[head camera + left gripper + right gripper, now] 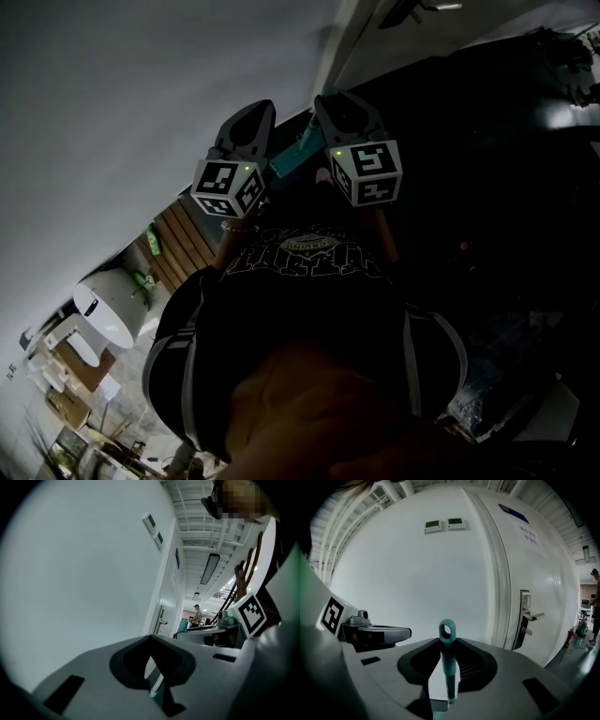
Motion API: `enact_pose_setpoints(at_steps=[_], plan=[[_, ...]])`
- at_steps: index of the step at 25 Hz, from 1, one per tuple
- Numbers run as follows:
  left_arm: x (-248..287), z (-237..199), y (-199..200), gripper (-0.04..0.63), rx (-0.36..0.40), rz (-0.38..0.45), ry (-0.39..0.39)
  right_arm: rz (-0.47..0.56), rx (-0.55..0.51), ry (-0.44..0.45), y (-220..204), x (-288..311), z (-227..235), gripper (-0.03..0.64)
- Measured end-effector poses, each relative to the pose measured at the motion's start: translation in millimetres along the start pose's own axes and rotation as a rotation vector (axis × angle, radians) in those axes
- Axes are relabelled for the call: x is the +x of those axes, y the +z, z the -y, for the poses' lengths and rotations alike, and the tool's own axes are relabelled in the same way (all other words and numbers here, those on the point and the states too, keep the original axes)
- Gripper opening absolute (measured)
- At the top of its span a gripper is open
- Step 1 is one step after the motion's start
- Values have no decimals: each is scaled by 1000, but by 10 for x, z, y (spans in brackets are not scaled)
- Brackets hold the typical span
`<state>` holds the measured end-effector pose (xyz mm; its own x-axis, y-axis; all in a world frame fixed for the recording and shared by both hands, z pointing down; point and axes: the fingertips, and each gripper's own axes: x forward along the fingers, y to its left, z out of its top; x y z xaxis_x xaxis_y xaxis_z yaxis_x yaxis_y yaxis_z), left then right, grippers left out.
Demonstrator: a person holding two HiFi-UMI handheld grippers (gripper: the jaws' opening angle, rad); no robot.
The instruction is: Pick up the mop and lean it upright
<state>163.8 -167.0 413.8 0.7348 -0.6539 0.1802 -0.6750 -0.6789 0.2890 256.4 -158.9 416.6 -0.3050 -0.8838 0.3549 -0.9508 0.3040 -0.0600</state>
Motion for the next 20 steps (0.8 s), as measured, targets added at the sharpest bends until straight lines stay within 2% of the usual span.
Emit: enact_pose_setpoints(at_steps=[12,20], plan=[[291,-28,-5,46,0,-6,56,-33,-16,3,-104,254,493,110],[405,-169,30,46,2,-12,84,-81,-11,5,-317,522,644,110]])
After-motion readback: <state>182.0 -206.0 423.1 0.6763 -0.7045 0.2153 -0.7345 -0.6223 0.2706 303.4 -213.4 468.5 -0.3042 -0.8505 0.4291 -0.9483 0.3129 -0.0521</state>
